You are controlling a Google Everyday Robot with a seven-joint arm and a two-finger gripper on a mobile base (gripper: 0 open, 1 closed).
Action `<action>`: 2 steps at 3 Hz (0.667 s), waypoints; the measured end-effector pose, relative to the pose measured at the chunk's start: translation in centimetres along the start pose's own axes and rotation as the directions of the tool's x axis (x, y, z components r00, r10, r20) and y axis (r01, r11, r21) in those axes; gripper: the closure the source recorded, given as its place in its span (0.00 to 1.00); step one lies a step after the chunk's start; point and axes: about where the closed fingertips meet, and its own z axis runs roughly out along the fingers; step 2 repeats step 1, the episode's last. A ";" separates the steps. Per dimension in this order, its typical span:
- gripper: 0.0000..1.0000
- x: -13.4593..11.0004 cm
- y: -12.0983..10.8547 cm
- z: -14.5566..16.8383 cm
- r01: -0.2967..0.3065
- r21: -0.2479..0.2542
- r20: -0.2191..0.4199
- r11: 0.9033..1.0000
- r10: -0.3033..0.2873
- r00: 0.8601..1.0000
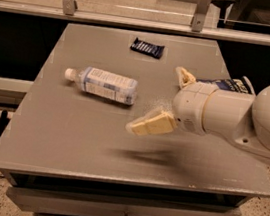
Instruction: Knock blue plastic bottle over
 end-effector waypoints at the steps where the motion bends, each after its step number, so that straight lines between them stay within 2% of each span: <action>1: 0.00 -1.9 1.0 -0.6 0.011 0.006 0.060 1.000 -0.011 0.998; 2: 0.00 -1.9 1.0 -0.6 0.011 0.006 0.060 1.000 -0.011 0.998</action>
Offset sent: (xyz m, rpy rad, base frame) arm 0.0000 0.0000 0.0000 0.0000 0.0000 0.0000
